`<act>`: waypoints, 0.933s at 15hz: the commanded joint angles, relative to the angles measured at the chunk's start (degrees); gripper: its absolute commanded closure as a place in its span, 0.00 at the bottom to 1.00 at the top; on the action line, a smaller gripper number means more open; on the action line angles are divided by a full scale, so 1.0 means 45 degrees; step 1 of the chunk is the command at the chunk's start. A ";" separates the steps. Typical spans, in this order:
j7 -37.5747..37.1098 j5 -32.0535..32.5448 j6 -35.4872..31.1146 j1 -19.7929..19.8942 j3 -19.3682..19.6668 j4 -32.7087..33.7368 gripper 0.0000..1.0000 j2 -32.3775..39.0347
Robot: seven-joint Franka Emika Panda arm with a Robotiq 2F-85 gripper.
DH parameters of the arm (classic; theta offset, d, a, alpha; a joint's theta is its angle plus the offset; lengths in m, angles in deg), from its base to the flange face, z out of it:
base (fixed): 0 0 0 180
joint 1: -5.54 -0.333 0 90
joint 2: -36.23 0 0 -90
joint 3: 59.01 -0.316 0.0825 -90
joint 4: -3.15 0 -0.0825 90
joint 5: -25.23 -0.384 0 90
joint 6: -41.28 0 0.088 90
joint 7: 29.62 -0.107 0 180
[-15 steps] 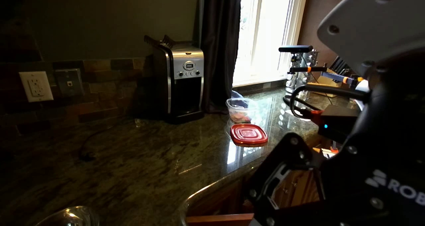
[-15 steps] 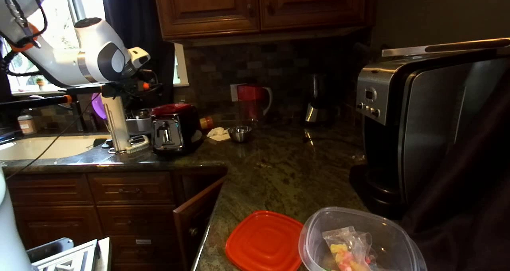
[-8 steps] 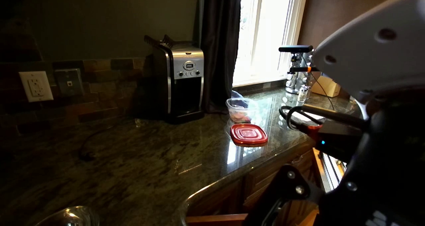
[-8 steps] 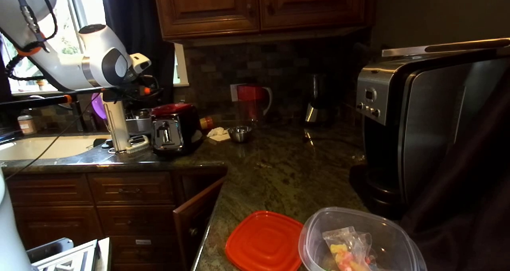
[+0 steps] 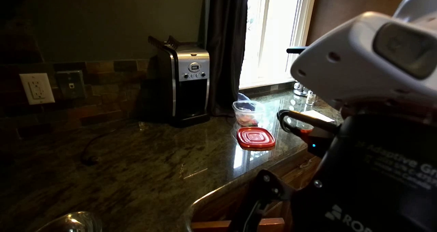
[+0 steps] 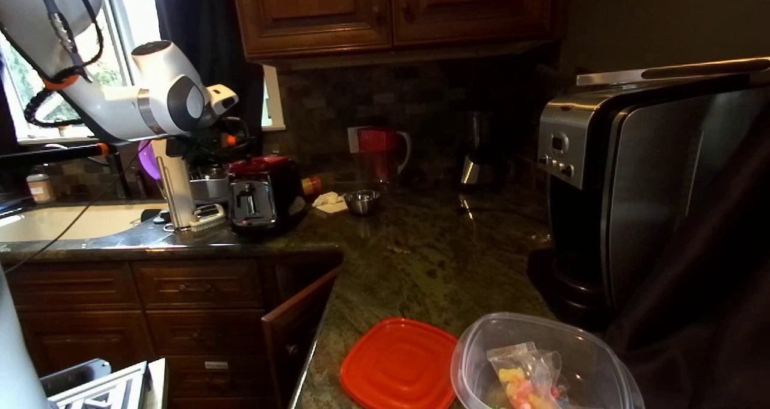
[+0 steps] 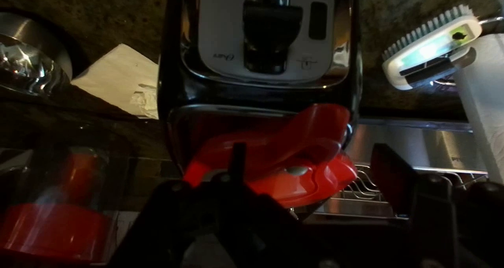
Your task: Put the lid on the container
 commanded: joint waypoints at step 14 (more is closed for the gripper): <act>-0.2830 0.2944 0.2365 0.0268 -0.0359 0.1238 0.23 0.0660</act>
